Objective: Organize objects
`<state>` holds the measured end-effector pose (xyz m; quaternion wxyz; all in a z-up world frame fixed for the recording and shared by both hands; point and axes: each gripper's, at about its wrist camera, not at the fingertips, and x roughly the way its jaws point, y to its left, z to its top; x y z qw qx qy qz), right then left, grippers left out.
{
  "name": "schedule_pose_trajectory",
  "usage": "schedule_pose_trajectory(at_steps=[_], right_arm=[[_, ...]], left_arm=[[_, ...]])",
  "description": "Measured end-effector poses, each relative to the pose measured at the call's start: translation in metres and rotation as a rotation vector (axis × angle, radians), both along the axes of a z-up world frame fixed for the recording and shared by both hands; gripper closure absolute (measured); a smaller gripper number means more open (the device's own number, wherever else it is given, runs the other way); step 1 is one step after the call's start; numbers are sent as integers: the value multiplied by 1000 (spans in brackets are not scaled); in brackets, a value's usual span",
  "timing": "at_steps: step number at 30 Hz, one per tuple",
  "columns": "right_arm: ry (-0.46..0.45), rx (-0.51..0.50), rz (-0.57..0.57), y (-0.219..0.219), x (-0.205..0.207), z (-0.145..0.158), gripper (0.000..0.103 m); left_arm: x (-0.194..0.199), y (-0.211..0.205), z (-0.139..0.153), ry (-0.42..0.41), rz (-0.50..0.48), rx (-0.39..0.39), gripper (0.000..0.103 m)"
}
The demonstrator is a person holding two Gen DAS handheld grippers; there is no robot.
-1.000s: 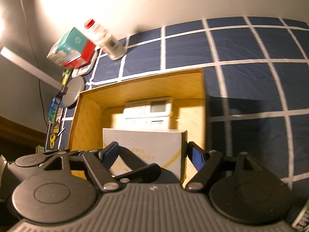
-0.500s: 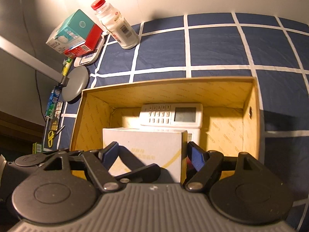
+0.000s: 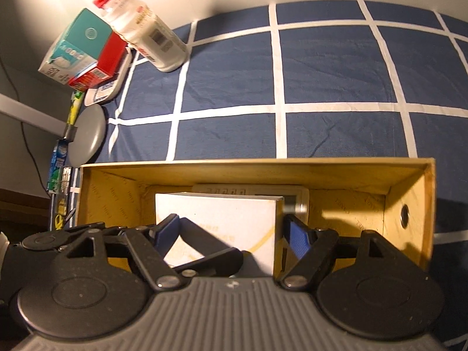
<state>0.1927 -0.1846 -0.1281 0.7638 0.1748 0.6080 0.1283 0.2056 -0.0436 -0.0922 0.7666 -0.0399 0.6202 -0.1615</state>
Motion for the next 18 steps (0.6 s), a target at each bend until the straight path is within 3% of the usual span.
schedule_pose_trajectory(at_steps=[18], right_arm=[[41, -32, -14, -4, 20, -25, 26]], left_arm=[[23, -3, -28, 52, -9, -17, 33]])
